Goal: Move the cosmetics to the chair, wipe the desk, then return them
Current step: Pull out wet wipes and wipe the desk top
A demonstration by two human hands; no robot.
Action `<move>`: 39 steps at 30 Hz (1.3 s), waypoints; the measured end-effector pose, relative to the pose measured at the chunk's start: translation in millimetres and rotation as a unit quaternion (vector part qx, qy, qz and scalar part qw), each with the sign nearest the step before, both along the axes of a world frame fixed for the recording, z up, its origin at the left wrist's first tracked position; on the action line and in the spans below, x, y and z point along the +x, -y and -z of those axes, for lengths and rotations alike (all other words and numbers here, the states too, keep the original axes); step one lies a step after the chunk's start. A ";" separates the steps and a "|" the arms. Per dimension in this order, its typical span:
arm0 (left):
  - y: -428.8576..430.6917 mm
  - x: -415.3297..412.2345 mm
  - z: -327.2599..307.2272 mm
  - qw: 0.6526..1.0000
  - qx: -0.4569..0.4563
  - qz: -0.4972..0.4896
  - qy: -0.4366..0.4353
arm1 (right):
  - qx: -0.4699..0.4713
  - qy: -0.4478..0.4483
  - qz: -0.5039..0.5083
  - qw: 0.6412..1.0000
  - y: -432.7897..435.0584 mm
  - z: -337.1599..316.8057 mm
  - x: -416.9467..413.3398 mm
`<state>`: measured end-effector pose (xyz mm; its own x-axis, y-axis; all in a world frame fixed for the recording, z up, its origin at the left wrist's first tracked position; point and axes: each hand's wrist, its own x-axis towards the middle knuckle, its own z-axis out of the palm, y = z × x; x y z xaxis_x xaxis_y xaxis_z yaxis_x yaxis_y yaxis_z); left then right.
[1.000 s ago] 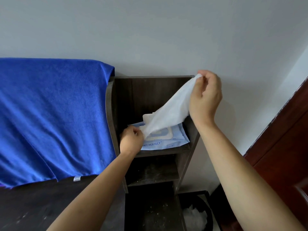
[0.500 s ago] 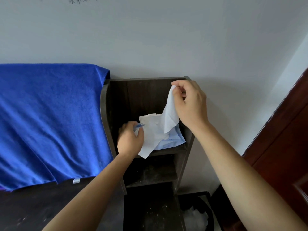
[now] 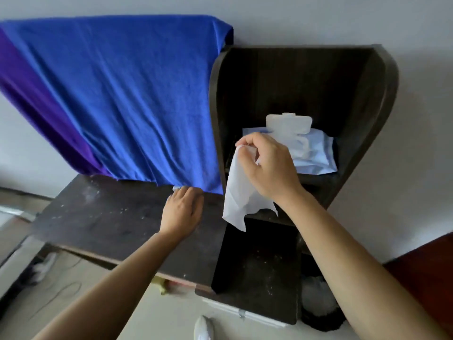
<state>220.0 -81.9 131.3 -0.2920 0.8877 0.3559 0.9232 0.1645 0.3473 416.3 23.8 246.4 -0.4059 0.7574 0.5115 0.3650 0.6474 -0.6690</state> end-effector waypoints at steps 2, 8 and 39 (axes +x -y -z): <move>24.9 -18.4 10.5 0.998 -0.035 -0.043 0.001 | -0.029 0.060 -0.021 0.998 9.7 26.6 -16.0; 70.2 -78.5 34.0 0.993 -0.071 -0.090 0.030 | -0.141 0.148 -0.014 0.979 45.7 86.1 -71.8; 113.4 -213.0 231.2 0.942 -0.333 0.042 0.017 | -0.223 0.430 0.065 0.872 150.8 339.5 -212.6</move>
